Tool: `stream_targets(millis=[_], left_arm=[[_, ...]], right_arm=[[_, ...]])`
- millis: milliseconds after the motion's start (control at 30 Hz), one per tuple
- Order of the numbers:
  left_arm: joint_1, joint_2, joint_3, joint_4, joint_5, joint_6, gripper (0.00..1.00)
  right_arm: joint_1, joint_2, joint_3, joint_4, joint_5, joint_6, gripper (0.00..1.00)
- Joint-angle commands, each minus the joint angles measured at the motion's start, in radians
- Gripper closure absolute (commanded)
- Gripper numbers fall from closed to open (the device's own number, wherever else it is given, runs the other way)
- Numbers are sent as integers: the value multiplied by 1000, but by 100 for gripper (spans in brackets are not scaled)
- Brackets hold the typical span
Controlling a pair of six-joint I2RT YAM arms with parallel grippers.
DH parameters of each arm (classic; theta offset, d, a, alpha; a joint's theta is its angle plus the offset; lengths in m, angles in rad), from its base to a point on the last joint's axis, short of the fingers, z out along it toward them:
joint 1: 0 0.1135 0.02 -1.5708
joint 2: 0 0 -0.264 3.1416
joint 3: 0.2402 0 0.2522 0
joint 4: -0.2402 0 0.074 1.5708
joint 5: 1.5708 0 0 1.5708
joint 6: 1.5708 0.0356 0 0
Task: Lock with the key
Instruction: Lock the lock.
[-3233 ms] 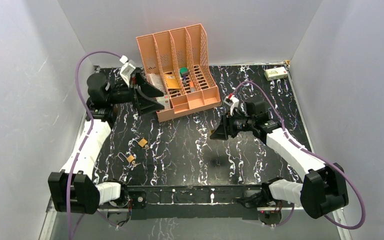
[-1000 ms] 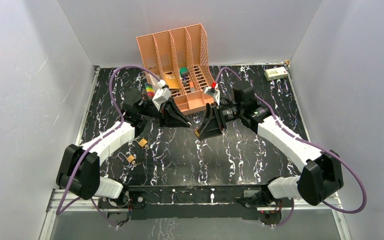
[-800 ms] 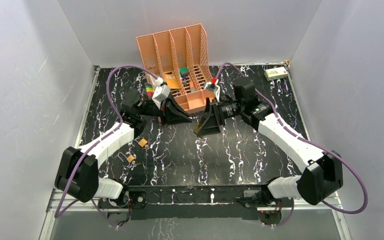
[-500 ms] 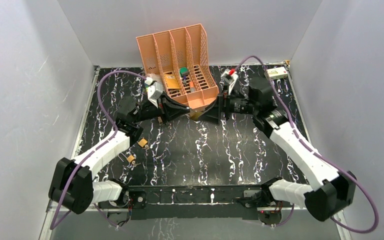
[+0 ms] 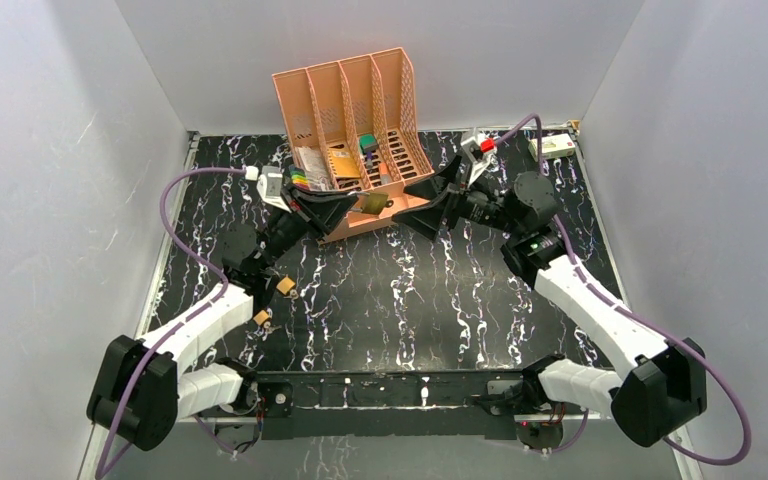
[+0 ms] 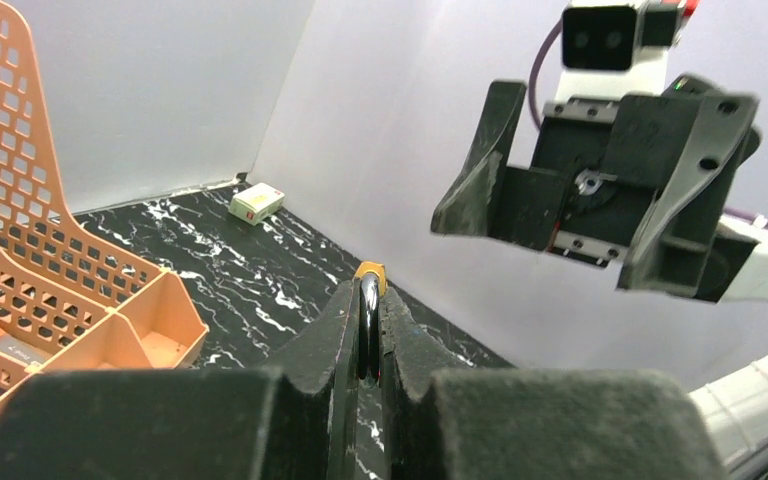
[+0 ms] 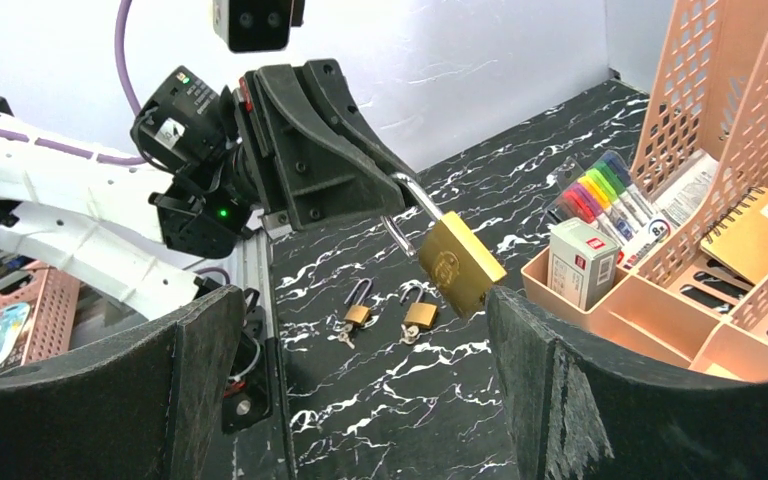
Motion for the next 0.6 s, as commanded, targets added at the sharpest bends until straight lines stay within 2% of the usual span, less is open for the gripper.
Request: stream_targets(millis=[0,300,467,533,567], left_arm=[[-1,-51,25,178,-72,-94,100],[-1,-47,55,179,-26,-145,100],[-1,-60,59,179,-2,-141,100],[-1,-67,55,182,-7,-146,89],[-1,-71,50,195,0,-138,92]], right_arm=[[4,22,-28,210,-39,6,2],[6,51,-46,272,-19,-41,2],[8,100,-12,284,-59,-39,2],[10,119,-6,294,-64,-35,2],[11,126,-2,293,-65,-34,2]])
